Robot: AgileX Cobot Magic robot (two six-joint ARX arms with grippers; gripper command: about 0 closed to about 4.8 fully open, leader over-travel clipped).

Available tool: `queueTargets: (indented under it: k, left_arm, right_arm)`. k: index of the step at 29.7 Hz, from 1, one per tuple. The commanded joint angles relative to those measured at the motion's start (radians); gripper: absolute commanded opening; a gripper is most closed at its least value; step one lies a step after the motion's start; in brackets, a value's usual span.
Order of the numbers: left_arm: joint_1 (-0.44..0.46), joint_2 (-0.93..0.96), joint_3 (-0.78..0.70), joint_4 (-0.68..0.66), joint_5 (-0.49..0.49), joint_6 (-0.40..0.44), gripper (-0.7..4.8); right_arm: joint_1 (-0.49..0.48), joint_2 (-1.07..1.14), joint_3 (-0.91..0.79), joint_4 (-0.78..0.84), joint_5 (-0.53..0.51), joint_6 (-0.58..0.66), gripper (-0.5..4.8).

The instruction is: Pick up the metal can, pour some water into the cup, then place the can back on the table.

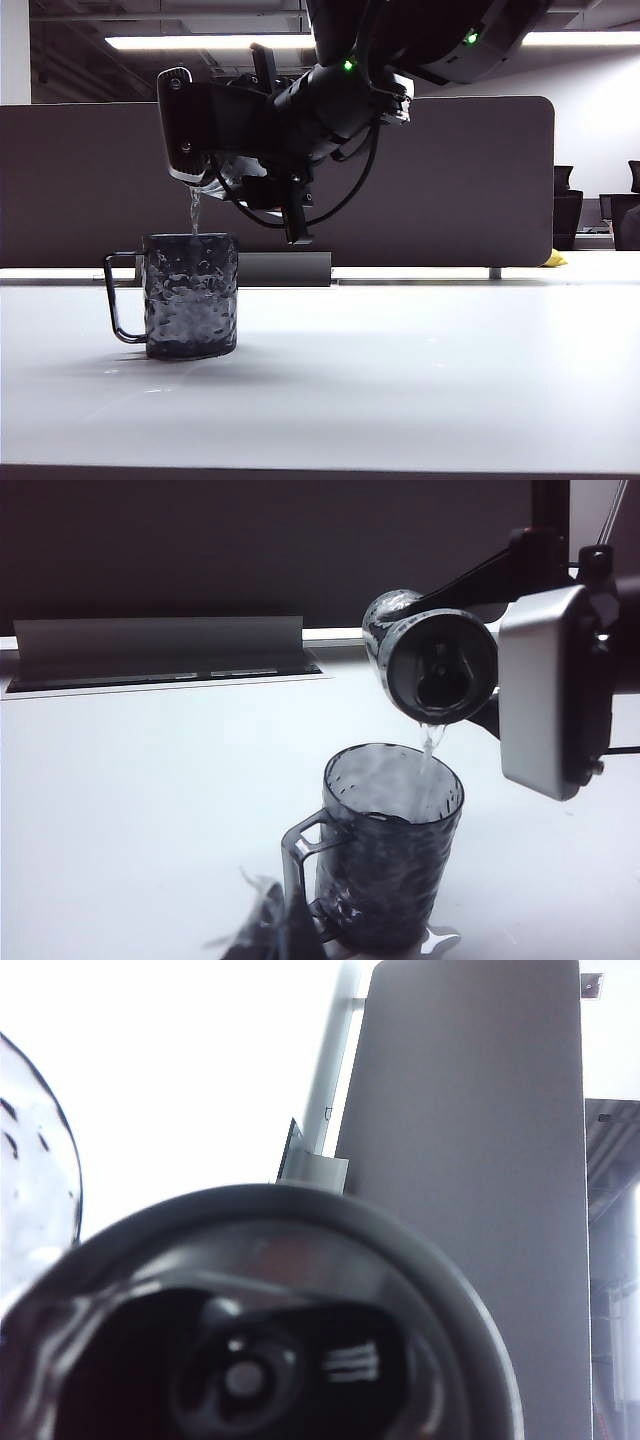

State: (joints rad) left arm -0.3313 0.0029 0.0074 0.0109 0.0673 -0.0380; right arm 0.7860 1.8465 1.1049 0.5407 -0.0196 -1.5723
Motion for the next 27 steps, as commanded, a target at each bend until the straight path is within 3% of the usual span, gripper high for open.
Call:
queueTargets:
  k: [1, 17, 20, 27]
  left_arm:
    - [0.002, 0.001, 0.002, 0.011, 0.0, 0.001, -0.05]
    - [0.002, 0.001, 0.001, 0.011, 0.0, 0.001, -0.05]
    - [0.002, 0.001, 0.001, 0.011, 0.0, 0.001, -0.05]
    - [0.002, 0.001, 0.001, 0.011, 0.0, 0.001, -0.05]
  right_arm:
    - [0.001, -0.006, 0.009, 0.04, -0.002, -0.003, 2.1]
    - [0.003, -0.006, 0.009, 0.042, 0.003, 0.003, 2.09]
    - [0.01, -0.006, 0.009, 0.064, 0.046, 0.007, 2.08]
    - [0.023, -0.007, 0.009, 0.135, 0.082, 0.119, 1.97]
